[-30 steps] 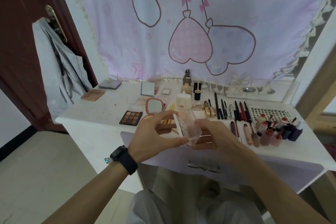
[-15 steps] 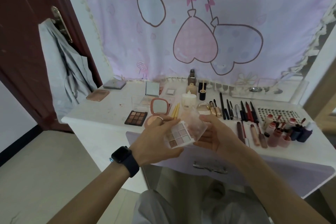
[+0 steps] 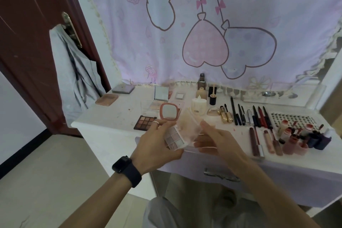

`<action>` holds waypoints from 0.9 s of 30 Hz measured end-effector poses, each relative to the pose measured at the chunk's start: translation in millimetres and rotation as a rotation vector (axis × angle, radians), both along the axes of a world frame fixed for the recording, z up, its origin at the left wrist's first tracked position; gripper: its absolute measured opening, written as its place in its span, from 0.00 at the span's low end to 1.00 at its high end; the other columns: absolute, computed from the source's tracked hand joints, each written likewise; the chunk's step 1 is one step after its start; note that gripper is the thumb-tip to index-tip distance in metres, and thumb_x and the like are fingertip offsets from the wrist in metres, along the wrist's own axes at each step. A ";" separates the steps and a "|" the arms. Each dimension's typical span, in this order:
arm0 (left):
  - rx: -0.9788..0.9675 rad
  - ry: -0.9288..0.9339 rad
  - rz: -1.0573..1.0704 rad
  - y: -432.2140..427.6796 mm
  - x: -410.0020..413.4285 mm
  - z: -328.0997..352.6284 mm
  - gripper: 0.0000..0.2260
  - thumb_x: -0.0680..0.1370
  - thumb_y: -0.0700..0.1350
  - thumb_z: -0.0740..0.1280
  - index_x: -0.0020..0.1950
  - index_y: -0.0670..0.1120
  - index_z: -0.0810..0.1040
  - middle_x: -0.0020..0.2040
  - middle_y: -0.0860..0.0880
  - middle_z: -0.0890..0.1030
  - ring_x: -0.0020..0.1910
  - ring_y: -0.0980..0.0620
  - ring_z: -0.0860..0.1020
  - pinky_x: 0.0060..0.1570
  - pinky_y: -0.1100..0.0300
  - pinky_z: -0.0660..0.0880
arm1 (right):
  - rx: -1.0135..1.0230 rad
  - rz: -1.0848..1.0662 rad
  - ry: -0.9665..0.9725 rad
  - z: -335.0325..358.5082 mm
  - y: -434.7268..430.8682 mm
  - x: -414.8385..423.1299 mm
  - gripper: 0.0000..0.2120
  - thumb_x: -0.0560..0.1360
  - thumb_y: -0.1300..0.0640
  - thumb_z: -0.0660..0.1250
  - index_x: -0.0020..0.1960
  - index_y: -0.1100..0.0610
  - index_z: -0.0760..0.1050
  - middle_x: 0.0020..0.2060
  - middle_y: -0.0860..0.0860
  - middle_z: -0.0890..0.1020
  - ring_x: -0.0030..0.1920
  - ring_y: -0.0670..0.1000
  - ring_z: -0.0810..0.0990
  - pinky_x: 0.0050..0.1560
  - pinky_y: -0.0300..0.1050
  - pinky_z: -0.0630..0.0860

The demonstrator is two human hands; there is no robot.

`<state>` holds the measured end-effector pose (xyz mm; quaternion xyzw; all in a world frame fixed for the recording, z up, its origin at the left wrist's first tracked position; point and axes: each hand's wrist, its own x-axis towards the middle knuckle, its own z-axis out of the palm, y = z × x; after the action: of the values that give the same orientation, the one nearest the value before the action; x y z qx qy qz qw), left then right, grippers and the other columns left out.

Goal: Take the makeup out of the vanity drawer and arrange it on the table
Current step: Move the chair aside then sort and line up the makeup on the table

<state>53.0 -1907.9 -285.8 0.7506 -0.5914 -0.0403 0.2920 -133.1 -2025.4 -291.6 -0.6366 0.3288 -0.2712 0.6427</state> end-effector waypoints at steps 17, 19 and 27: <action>-0.249 0.391 0.626 6.9 163.3 1.7 0.29 0.68 0.53 0.77 0.66 0.50 0.73 0.63 0.47 0.73 0.52 0.51 0.76 0.54 0.54 0.77 | -1.150 -0.574 0.752 -85.8 -31.3 -3.6 0.16 0.76 0.52 0.65 0.57 0.62 0.79 0.52 0.61 0.81 0.51 0.63 0.76 0.46 0.55 0.77; -0.121 0.333 0.662 -1.9 176.0 -6.9 0.34 0.69 0.53 0.76 0.72 0.45 0.70 0.65 0.45 0.71 0.54 0.50 0.74 0.55 0.57 0.73 | -1.185 -0.562 0.785 -88.0 -28.8 -2.6 0.21 0.76 0.48 0.58 0.57 0.63 0.78 0.51 0.62 0.80 0.50 0.63 0.76 0.45 0.55 0.76; 0.155 0.232 0.668 -30.5 190.9 -31.5 0.35 0.70 0.60 0.72 0.71 0.44 0.71 0.64 0.42 0.72 0.64 0.42 0.71 0.61 0.51 0.72 | -1.198 -0.472 0.895 -85.1 -24.6 -4.1 0.25 0.78 0.45 0.54 0.59 0.64 0.77 0.53 0.63 0.79 0.52 0.62 0.76 0.50 0.55 0.76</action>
<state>243.9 -1938.4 -317.3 0.9127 -0.2715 -0.0724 0.2965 -137.1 -2050.0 -376.7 -0.8370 0.4807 -0.2494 -0.0783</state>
